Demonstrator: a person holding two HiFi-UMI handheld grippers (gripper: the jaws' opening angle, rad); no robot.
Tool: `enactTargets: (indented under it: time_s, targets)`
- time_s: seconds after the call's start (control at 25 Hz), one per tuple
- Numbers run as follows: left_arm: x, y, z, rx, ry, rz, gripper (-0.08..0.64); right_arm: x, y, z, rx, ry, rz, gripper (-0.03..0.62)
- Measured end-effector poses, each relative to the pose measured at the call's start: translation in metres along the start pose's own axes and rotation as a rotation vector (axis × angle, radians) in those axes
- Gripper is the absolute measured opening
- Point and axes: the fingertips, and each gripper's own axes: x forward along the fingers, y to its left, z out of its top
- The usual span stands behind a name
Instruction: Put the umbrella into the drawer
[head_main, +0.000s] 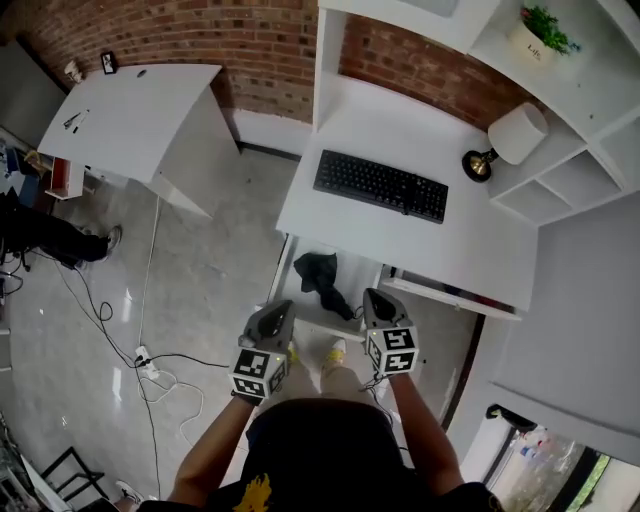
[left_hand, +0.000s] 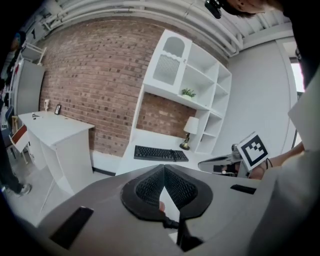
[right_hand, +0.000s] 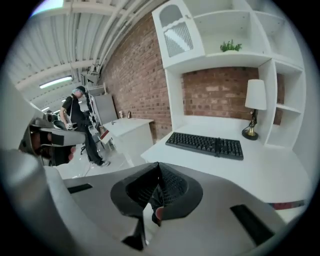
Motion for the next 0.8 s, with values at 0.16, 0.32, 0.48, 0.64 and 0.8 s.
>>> enactTargets:
  time_s: [0.16,0.32,0.48,0.64,0.8]
  targets:
    - [0.001,-0.003,0.039,0.064,-0.055,-0.010,0.015,-0.038,-0.010,0.052,-0.009,-0.135,-0.039,0.003]
    - [0.000,-0.005,0.082,0.172,-0.116,-0.012,0.015,-0.080,-0.025,0.093,0.003,-0.272,-0.091,0.003]
    - [-0.002,-0.004,0.131,0.232,-0.190,-0.013,0.015,-0.116,-0.036,0.126,0.013,-0.377,-0.126,0.003]
    - [-0.002,-0.015,0.162,0.267,-0.234,-0.042,0.015,-0.150,-0.047,0.151,0.015,-0.459,-0.172,0.002]
    - [-0.005,-0.029,0.174,0.343,-0.257,-0.059,0.015,-0.173,-0.053,0.164,0.013,-0.513,-0.198,0.002]
